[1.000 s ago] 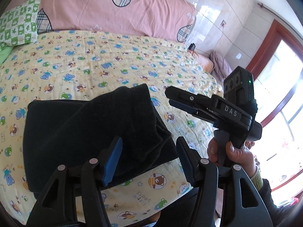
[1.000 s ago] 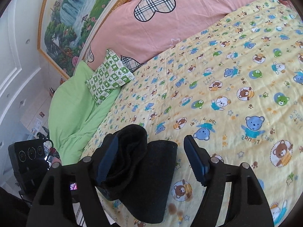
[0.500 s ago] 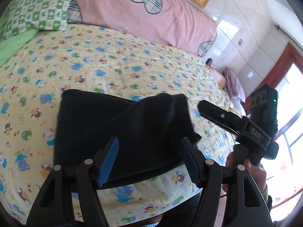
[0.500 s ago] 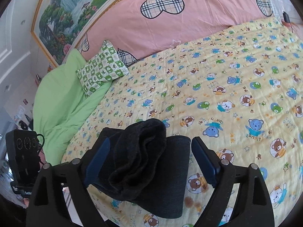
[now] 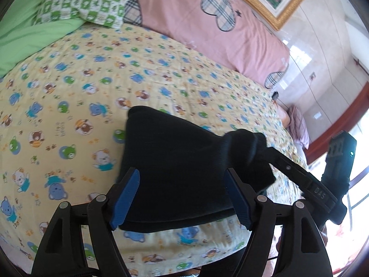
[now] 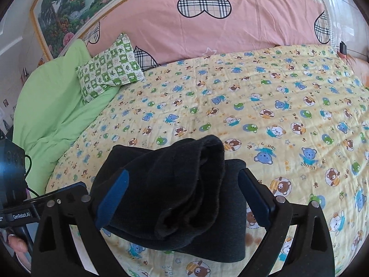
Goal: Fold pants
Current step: 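Open both tools and release the folded pants onto the sheet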
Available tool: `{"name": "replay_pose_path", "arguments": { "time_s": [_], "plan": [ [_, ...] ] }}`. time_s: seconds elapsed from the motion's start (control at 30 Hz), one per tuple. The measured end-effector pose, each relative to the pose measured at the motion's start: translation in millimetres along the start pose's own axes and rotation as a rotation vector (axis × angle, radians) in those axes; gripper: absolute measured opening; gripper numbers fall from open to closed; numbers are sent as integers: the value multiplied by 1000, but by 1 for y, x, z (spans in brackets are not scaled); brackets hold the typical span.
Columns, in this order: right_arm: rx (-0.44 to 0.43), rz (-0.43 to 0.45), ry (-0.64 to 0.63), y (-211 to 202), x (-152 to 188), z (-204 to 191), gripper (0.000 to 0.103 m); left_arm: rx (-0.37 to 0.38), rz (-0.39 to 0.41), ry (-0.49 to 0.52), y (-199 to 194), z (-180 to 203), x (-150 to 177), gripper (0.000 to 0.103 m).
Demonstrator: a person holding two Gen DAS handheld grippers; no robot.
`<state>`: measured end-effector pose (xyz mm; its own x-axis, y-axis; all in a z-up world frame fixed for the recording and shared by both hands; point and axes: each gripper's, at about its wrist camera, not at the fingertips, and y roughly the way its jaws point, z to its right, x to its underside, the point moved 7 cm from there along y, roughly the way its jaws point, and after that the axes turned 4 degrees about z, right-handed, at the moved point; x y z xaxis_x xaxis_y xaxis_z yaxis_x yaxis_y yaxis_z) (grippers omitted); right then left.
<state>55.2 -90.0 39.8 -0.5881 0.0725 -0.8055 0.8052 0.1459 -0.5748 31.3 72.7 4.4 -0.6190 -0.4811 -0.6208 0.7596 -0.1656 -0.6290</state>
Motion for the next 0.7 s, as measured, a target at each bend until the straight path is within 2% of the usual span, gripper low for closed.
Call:
{"name": "replay_pose_path", "arguments": {
  "time_s": [0.17,0.33,0.7],
  "plan": [
    [52,18,3,1,1,0,96,-20,-10,-34,2,-16,1,77],
    [72,4,61,4,5,9,96,-31,-26,-55,8,-24,2,79],
    [112,-49,153,16,33,33,96,-50,-76,-41,28,-31,1,79]
  ]
}}
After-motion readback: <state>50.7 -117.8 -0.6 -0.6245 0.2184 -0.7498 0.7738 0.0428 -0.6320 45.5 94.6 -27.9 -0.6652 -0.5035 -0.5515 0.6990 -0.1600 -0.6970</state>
